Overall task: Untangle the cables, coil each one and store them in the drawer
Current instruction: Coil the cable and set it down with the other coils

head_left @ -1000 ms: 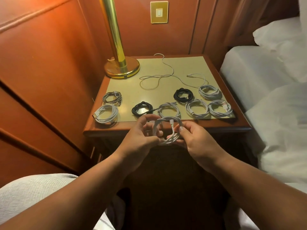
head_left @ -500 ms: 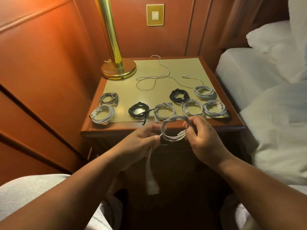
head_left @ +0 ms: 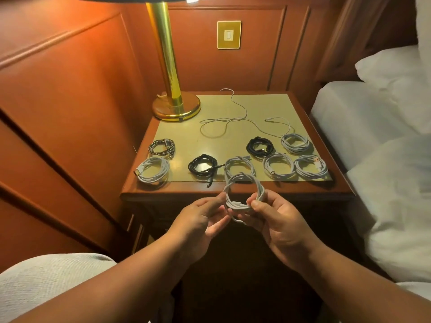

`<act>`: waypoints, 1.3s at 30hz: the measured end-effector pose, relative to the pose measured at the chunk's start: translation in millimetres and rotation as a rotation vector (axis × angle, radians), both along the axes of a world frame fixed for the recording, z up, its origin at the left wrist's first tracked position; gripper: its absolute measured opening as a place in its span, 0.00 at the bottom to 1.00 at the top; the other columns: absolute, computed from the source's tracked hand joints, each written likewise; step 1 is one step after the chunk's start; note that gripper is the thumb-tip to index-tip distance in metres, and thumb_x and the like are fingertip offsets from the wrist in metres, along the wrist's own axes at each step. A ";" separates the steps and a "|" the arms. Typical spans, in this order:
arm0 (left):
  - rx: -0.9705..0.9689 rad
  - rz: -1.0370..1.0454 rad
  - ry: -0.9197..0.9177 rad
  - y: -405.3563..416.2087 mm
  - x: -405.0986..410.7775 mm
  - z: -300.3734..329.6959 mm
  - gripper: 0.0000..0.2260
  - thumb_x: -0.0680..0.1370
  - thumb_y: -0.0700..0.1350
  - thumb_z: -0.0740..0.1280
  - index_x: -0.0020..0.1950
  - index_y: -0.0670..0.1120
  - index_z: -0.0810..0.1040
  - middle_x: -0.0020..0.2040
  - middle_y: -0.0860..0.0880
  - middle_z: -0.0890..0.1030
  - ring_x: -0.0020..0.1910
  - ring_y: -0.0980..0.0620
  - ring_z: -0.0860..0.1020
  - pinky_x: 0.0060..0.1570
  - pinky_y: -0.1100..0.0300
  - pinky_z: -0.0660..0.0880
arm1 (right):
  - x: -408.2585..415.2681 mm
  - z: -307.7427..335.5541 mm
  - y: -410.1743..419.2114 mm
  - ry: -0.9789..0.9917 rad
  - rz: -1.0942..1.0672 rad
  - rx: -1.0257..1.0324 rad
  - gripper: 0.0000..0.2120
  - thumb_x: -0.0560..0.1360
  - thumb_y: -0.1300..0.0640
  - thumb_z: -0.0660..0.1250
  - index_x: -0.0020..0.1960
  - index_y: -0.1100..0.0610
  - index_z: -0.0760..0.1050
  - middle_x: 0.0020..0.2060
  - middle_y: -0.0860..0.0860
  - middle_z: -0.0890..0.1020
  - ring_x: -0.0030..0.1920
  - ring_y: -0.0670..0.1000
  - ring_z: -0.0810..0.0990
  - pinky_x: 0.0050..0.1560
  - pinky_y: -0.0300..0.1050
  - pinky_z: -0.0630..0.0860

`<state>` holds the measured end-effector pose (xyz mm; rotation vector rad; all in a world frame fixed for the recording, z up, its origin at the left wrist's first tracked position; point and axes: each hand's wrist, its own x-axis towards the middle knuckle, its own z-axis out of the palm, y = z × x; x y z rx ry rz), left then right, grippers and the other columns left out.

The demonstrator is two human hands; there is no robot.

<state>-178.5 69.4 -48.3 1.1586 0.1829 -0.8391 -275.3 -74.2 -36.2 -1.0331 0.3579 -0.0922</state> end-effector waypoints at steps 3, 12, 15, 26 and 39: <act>-0.035 0.075 0.037 -1.1 -2.8 -1.9 0.16 0.74 0.45 0.73 0.56 0.36 0.81 0.53 0.38 0.85 0.56 0.44 0.84 0.57 0.53 0.78 | 3.9 -2.3 6.4 -0.039 0.069 -0.220 0.07 0.75 0.61 0.67 0.51 0.63 0.75 0.49 0.58 0.84 0.55 0.56 0.83 0.56 0.45 0.80; 0.031 0.096 -0.003 6.3 8.5 0.3 0.13 0.77 0.35 0.69 0.61 0.45 0.79 0.52 0.40 0.86 0.50 0.44 0.85 0.51 0.50 0.80 | 26.7 -6.0 32.7 0.087 0.141 -0.513 0.08 0.76 0.70 0.66 0.47 0.59 0.78 0.32 0.44 0.82 0.34 0.38 0.78 0.35 0.30 0.72; 0.091 0.090 -0.078 7.2 12.3 0.1 0.09 0.78 0.37 0.69 0.56 0.46 0.82 0.50 0.43 0.86 0.51 0.44 0.85 0.44 0.54 0.77 | 33.6 -6.8 36.5 0.166 0.198 -0.516 0.08 0.74 0.70 0.68 0.44 0.58 0.78 0.29 0.46 0.80 0.30 0.42 0.75 0.32 0.36 0.72; 0.175 -0.138 -0.296 9.0 21.6 -2.5 0.07 0.79 0.40 0.68 0.52 0.41 0.85 0.50 0.41 0.86 0.49 0.46 0.84 0.53 0.51 0.79 | 38.5 1.7 17.6 0.242 0.330 -0.423 0.07 0.78 0.60 0.67 0.53 0.57 0.82 0.45 0.54 0.85 0.39 0.46 0.77 0.34 0.39 0.68; 0.378 -0.182 -0.549 -0.6 5.4 -11.0 0.06 0.83 0.44 0.64 0.51 0.48 0.81 0.46 0.45 0.85 0.47 0.45 0.84 0.54 0.46 0.80 | 19.1 -5.5 7.1 0.265 0.241 -0.664 0.09 0.81 0.53 0.64 0.51 0.59 0.77 0.40 0.55 0.85 0.33 0.46 0.82 0.41 0.41 0.73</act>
